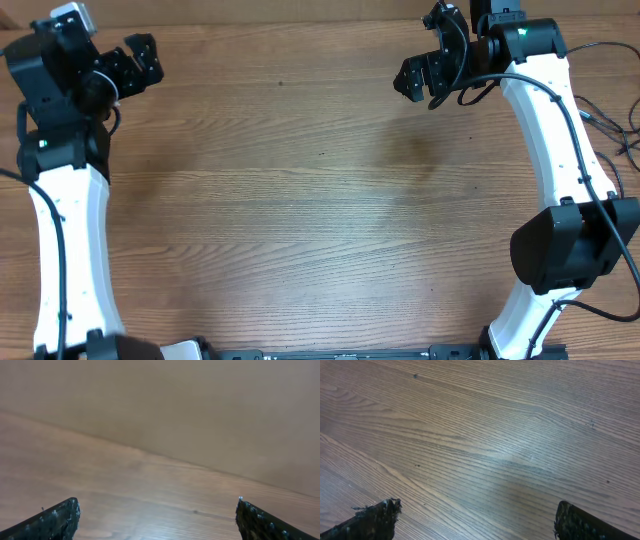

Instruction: Untangle cables

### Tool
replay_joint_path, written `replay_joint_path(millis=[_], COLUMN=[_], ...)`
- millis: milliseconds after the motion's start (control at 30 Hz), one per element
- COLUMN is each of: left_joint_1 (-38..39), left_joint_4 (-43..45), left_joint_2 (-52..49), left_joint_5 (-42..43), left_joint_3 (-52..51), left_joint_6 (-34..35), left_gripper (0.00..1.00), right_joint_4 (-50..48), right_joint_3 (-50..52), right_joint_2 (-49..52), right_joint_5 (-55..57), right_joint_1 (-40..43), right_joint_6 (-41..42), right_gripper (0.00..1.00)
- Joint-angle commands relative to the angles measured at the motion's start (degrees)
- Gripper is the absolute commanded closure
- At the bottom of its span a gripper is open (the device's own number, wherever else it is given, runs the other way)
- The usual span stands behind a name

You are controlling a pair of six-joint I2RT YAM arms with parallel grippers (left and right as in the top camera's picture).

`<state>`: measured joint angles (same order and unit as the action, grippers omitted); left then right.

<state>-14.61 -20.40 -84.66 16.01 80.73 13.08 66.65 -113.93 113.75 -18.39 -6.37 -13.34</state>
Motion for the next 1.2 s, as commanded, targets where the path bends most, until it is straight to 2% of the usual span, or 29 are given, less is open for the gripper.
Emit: replay_joint_path(millis=[0, 400, 633, 1167], left_joint_1=[3.1, 10.8, 11.1, 11.4], left_joint_4=[0.0, -4.9, -12.4, -21.1], left_joint_2=[6.2, 17.5, 21.1, 28.6], left_joint_5=[-0.1, -0.1, -0.1, -0.1], left_joint_3=[0.4, 0.4, 0.3, -6.0], left_joint_6=[-1.1, -1.1, -1.1, -1.1], left_gripper=[0.0, 0.0, 0.0, 0.0], right_joint_4=[-0.3, -0.3, -0.3, -0.3], right_joint_3=[0.3, 0.3, 0.3, 0.3], right_joint_2=[0.2, 0.2, 0.2, 0.2], right_joint_5=[0.4, 0.4, 0.4, 0.4], right_joint_1=[0.1, 0.1, 0.1, 0.1], right_joint_6=[-0.2, -0.2, -0.2, -0.2], right_gripper=[0.0, 0.0, 0.0, 0.0])
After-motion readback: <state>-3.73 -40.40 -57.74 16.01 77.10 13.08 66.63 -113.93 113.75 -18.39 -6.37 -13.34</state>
